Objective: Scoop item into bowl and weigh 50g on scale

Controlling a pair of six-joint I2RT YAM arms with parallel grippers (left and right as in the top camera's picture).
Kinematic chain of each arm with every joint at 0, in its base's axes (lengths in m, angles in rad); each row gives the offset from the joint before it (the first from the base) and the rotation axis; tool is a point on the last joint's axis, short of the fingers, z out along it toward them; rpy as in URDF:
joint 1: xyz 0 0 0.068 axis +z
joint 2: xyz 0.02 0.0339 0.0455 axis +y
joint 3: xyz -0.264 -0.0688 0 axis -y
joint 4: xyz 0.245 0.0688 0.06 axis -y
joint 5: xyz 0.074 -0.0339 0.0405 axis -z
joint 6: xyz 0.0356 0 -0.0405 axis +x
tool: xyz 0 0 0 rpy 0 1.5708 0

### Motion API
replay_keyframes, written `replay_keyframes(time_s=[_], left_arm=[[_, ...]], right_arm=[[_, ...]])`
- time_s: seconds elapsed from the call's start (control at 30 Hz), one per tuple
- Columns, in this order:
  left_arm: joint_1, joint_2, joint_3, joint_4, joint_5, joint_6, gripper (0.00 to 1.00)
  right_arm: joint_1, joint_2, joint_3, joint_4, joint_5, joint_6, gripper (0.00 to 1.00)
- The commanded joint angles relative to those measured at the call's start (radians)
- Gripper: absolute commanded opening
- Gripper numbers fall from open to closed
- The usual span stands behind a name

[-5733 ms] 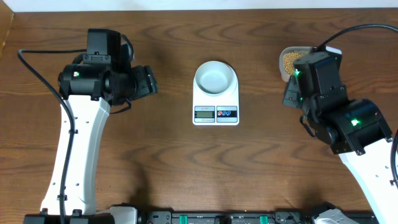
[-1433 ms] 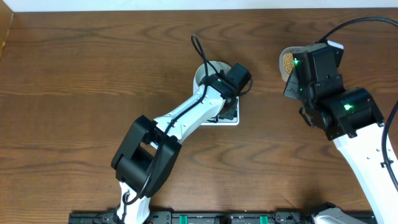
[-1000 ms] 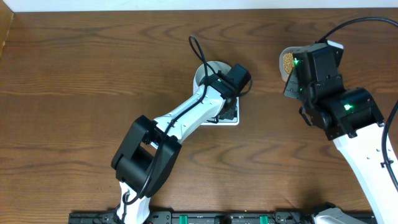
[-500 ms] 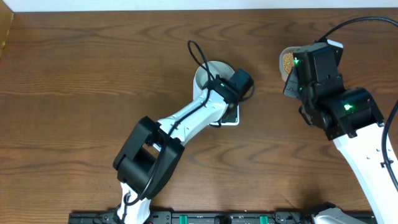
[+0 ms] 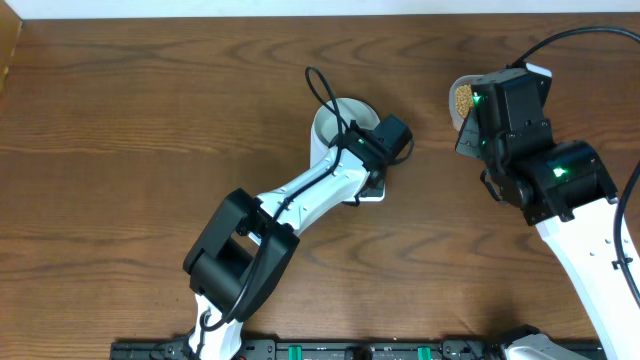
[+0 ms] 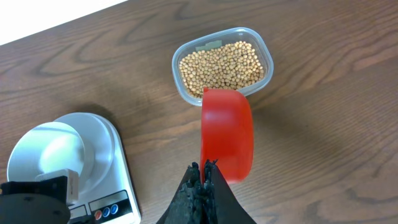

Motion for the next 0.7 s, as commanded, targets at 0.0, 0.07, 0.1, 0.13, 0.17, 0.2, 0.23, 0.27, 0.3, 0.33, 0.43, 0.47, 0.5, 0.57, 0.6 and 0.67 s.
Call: replay_keyframes(time_s=[0.0, 0.07, 0.1, 0.13, 0.17, 0.2, 0.23, 0.27, 0.3, 0.33, 0.43, 0.47, 0.5, 0.57, 0.6, 0.67], left_arm=[[-0.002, 0.008, -0.028, 0.008, -0.018, -0.026, 0.08], [-0.002, 0.008, -0.028, 0.008, -0.018, -0.026, 0.07], [-0.002, 0.008, -0.028, 0.008, -0.018, -0.026, 0.07], [-0.002, 0.008, -0.028, 0.009, -0.018, -0.026, 0.07], [-0.002, 0.008, -0.028, 0.011, -0.02, -0.026, 0.07], [-0.002, 0.008, -0.028, 0.012, -0.022, -0.026, 0.07], [-0.002, 0.008, -0.028, 0.015, -0.025, -0.026, 0.07], [-0.002, 0.008, -0.028, 0.019, -0.029, -0.026, 0.07], [-0.002, 0.008, -0.028, 0.02, -0.031, -0.026, 0.07], [-0.002, 0.008, -0.028, 0.023, -0.033, -0.026, 0.08], [-0.002, 0.008, -0.028, 0.026, -0.035, -0.026, 0.07], [-0.002, 0.008, -0.028, 0.026, -0.035, -0.026, 0.07], [-0.002, 0.008, -0.028, 0.026, -0.035, -0.026, 0.07], [-0.002, 0.008, -0.028, 0.023, -0.035, -0.025, 0.07], [-0.002, 0.008, -0.028, 0.023, -0.035, -0.021, 0.07], [-0.002, 0.008, -0.027, 0.023, -0.035, -0.011, 0.07]], right_arm=[[-0.011, 0.001, 0.018, 0.0, 0.005, -0.009, 0.01], [-0.011, 0.001, 0.018, 0.0, 0.005, -0.009, 0.01], [-0.011, 0.001, 0.018, 0.0, 0.006, -0.009, 0.01], [-0.011, 0.001, 0.018, 0.0, 0.005, -0.009, 0.01], [-0.011, 0.001, 0.018, 0.0, 0.005, -0.009, 0.01], [-0.011, 0.001, 0.018, 0.0, 0.005, -0.009, 0.01], [-0.011, 0.001, 0.018, 0.0, 0.005, -0.009, 0.01], [-0.011, 0.001, 0.018, 0.0, 0.005, -0.009, 0.01], [-0.011, 0.001, 0.018, 0.0, 0.005, -0.009, 0.01], [-0.011, 0.001, 0.018, 0.0, 0.005, -0.009, 0.01], [-0.011, 0.001, 0.018, 0.0, 0.005, -0.009, 0.01], [-0.011, 0.001, 0.018, 0.0, 0.005, -0.009, 0.01], [-0.011, 0.001, 0.018, 0.0, 0.005, -0.009, 0.01], [-0.011, 0.001, 0.018, 0.0, 0.005, -0.009, 0.01], [-0.011, 0.001, 0.018, 0.001, 0.003, -0.009, 0.01], [-0.011, 0.001, 0.018, 0.001, 0.001, -0.009, 0.01]])
